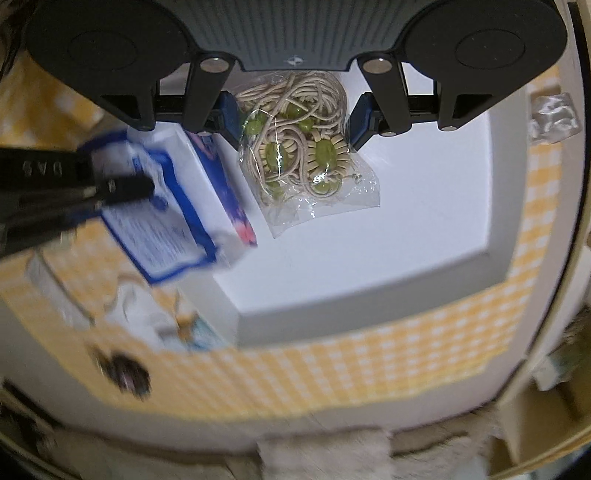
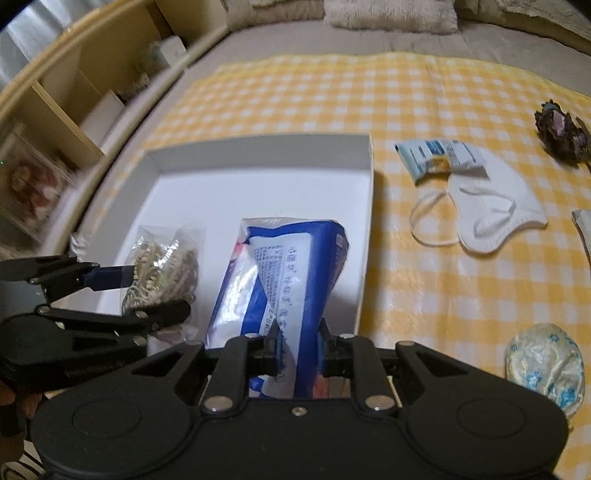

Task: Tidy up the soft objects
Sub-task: 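Lift and carry the cord bag with left tool while right tool carries the tissue pack to the white tray, then lower the cord bag into the tray and open left gripper while right releases the tissue pack beside it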

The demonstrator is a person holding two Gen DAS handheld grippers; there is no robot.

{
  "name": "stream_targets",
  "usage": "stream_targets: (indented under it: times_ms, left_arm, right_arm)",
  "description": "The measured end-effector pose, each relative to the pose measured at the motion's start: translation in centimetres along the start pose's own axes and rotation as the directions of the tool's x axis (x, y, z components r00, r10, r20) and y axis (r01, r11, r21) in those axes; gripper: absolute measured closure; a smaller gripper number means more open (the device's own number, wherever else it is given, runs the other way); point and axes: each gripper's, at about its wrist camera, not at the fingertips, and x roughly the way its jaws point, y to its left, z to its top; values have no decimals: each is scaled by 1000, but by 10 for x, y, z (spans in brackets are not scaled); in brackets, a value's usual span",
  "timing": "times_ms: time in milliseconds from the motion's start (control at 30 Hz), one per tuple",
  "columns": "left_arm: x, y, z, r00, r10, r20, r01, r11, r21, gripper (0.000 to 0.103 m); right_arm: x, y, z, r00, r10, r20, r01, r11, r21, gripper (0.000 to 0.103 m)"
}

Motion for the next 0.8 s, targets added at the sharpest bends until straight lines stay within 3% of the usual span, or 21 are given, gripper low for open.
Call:
stream_targets:
  times_ms: [200, 467, 633, 800]
  left_arm:
    - [27, -17, -7, 997, 1, -82, 5, 997, 76, 45]
    - [32, -11, -1, 995, -33, -92, 30, 999, -28, 44]
    - [32, -11, -2, 995, -29, -98, 27, 999, -20, 43]
    - [31, -11, 2, 994, -46, -101, 43, 999, -33, 36]
  right_arm:
    - [8, 3, -1, 998, -67, 8, 67, 996, -54, 85]
    - [17, 4, -1, 997, -79, -1, 79, 994, -71, 83]
    - [19, 1, -1, 997, -56, -46, 52, 996, -76, 72]
    - [-1, 4, 2, 1000, -7, -13, 6, 997, -81, 48]
